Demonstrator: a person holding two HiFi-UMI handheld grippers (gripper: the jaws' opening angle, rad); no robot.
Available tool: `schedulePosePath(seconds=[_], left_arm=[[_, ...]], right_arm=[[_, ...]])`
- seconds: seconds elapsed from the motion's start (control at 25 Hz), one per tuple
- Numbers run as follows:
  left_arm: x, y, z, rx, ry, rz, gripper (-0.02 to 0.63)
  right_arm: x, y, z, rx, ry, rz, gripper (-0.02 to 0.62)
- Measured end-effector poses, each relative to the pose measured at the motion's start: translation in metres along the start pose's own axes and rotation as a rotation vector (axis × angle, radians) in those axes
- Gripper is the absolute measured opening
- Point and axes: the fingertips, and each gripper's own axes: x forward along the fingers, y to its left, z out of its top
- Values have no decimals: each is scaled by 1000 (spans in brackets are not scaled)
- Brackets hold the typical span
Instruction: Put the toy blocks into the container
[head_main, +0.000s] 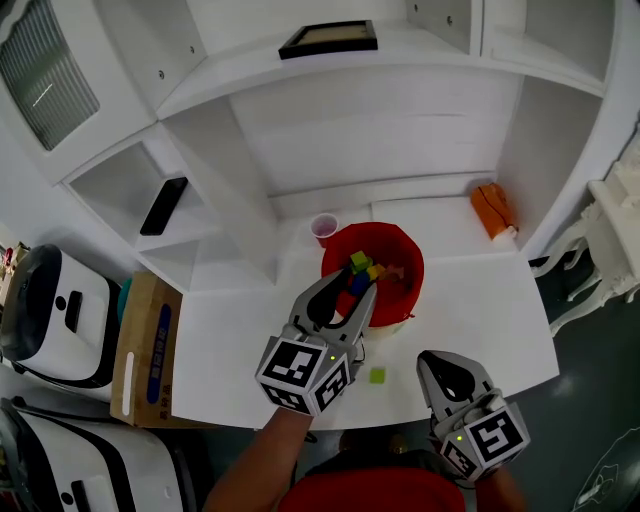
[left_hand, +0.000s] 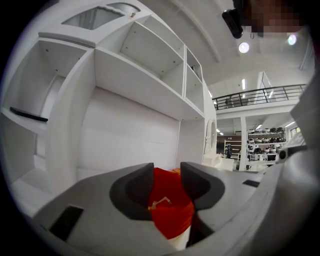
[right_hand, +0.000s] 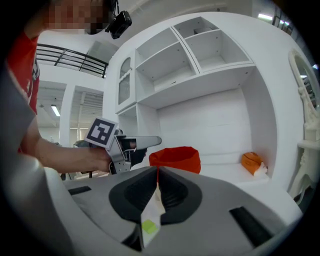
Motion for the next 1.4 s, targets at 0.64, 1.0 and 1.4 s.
schedulePosePath(seconds=[0.64, 1.0, 1.4], left_arm=[[-97, -16, -56, -70, 32, -6, 12], [-116, -9, -66, -66, 60, -19, 12], [-118, -3, -73, -68, 80, -47, 12]], right_arm=[[57, 42, -156, -95, 446, 66, 223], [79, 40, -196, -74, 611, -35, 267], [84, 37, -201, -73, 626, -80, 192]])
